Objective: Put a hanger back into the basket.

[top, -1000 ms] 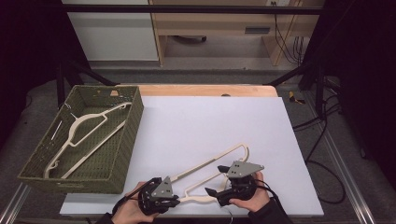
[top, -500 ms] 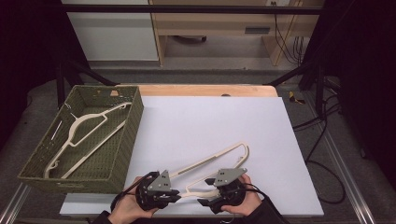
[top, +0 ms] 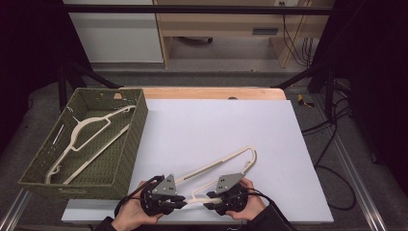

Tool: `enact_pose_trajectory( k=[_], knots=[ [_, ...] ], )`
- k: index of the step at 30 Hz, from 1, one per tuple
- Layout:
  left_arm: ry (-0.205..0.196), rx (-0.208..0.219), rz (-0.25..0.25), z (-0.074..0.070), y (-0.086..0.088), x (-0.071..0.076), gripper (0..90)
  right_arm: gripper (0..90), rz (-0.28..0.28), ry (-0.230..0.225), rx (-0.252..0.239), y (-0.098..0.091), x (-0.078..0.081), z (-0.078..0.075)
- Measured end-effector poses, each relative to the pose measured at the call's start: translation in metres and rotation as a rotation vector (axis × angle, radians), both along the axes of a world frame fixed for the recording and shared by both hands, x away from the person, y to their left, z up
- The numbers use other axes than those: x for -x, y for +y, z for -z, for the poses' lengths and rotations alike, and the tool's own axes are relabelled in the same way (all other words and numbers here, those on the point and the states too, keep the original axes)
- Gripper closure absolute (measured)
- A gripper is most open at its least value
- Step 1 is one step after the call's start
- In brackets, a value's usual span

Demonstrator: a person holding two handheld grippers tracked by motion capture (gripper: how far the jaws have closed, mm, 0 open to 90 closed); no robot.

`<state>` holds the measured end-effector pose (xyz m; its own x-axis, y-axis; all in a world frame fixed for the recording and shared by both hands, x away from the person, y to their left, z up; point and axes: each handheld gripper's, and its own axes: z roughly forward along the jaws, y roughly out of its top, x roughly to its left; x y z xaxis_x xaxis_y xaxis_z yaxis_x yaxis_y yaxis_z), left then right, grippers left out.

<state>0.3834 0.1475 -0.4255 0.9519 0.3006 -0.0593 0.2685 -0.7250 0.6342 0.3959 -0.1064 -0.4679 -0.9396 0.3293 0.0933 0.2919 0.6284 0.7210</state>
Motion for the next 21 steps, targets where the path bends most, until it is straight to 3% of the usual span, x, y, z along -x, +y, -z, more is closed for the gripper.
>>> enact_pose_trajectory(
  k=[6,8,14,21],
  knots=[
    [-0.019,-0.023,0.001,0.002,-0.002,0.000,77.6,66.9,-0.049,-0.007,-0.005,-0.001,-0.001,-0.002],
    [-0.051,-0.059,-0.004,0.003,-0.003,0.000,68.3,69.0,-0.051,0.003,-0.001,-0.001,0.000,-0.003],
    [-0.120,-0.114,0.003,0.005,-0.014,0.000,56.7,72.1,-0.070,0.021,-0.012,-0.002,-0.001,-0.006],
    [-0.139,-0.184,0.022,0.015,-0.029,-0.002,58.4,72.8,-0.076,0.019,-0.046,-0.003,-0.001,-0.015]
  ],
)
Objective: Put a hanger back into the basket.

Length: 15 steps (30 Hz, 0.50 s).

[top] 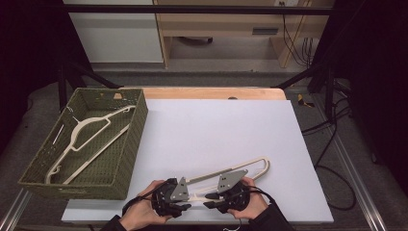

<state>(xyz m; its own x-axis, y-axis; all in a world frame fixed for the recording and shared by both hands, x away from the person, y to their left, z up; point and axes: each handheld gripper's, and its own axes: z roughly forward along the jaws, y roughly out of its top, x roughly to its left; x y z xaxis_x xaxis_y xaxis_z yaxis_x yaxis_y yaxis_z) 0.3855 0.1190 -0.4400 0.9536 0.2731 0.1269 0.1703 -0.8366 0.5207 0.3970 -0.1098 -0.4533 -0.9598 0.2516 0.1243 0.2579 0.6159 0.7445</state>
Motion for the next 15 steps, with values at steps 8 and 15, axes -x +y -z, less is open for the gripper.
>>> enact_pose_trajectory(
  k=[8,15],
  knots=[
    [-0.046,-0.042,0.037,0.000,0.000,0.002,75.9,72.3,0.003,0.006,-0.017,-0.001,0.000,-0.005],
    [-0.048,-0.027,0.089,-0.001,-0.001,0.006,80.1,51.6,0.100,-0.027,-0.135,-0.018,-0.001,-0.023]
  ],
)
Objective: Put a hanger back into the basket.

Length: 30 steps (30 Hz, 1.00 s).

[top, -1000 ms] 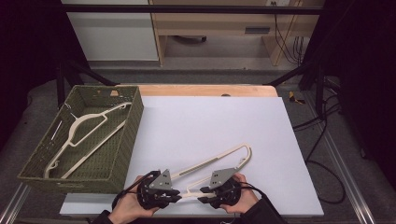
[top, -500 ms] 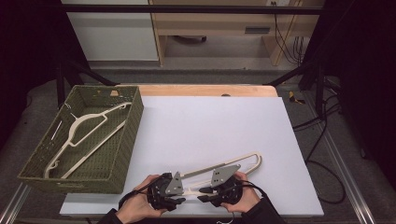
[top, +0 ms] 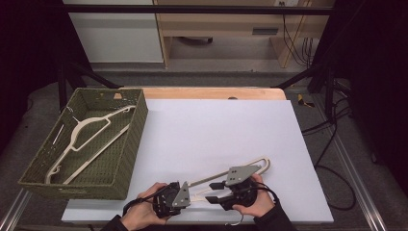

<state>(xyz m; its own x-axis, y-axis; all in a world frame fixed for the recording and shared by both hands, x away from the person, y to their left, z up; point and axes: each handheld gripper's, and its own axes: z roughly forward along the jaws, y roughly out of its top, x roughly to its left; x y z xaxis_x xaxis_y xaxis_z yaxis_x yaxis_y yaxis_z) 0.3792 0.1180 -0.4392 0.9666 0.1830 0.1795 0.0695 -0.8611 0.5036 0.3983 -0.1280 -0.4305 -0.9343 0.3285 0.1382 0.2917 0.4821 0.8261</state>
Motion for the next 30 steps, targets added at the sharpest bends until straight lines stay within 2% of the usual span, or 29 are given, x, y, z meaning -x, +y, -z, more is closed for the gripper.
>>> enact_pose_trajectory(
  k=[2,3,5,8,10,13,18,19,23,27,30],
  knots=[
    [0.004,0.035,-0.011,-0.003,0.001,0.002,80.9,46.4,0.078,-0.036,-0.055,-0.012,-0.002,-0.008],
    [-0.001,0.026,-0.003,-0.006,0.002,0.001,81.2,43.7,0.122,-0.057,-0.084,-0.019,-0.003,-0.012],
    [0.000,0.043,-0.013,-0.009,0.004,0.002,81.3,38.9,0.217,-0.099,-0.146,-0.033,-0.004,-0.020],
    [0.007,0.068,-0.028,-0.014,0.007,0.001,81.7,32.6,0.347,-0.140,-0.210,-0.056,-0.006,-0.028],
    [0.011,0.081,-0.040,-0.017,0.010,-0.001,82.0,29.5,0.422,-0.169,-0.233,-0.070,-0.007,-0.031],
    [0.023,0.117,-0.069,-0.021,0.016,-0.004,82.6,25.6,0.507,-0.177,-0.247,-0.088,-0.008,-0.032],
    [0.039,0.176,-0.151,-0.026,0.026,-0.012,84.7,23.9,0.569,-0.158,-0.265,-0.107,-0.010,-0.031],
    [0.040,0.183,-0.167,-0.026,0.029,-0.013,84.9,23.6,0.571,-0.165,-0.266,-0.109,-0.010,-0.029],
    [0.052,0.213,-0.212,-0.026,0.034,-0.018,85.0,21.7,0.591,-0.147,-0.266,-0.113,-0.011,-0.027],
    [0.073,0.255,-0.242,-0.027,0.038,-0.021,85.1,19.3,0.596,-0.136,-0.248,-0.115,-0.013,-0.023],
    [0.082,0.305,-0.250,-0.031,0.044,-0.022,85.1,18.5,0.602,-0.125,-0.244,-0.117,-0.013,-0.021]
  ],
)
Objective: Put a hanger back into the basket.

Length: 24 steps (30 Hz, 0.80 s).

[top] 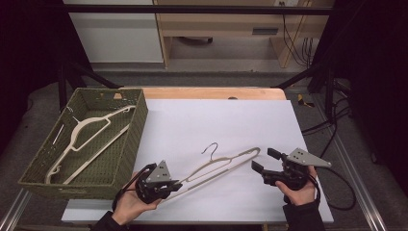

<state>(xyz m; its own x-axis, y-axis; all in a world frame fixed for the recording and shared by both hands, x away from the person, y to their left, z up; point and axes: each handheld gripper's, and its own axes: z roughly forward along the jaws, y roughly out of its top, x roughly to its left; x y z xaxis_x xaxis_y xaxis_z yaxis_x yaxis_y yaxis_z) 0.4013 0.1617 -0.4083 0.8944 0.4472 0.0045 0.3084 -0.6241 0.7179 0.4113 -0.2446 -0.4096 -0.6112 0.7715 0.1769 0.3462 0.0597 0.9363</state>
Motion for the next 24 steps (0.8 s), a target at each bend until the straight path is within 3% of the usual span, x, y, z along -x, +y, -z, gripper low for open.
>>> enact_pose_trajectory(
  k=[4,16,24],
  knots=[
    [0.000,0.049,-0.024,-0.005,0.006,0.001,85.2,18.5,0.010,0.002,-0.004,-0.003,-0.001,0.001],
    [-0.074,0.131,-0.072,-0.021,0.024,0.005,85.3,18.8,0.018,-0.006,-0.004,-0.006,0.001,-0.001],
    [-0.110,0.185,-0.094,-0.047,0.042,0.009,85.3,16.2,0.022,-0.013,-0.009,-0.007,0.002,-0.004]
  ],
)
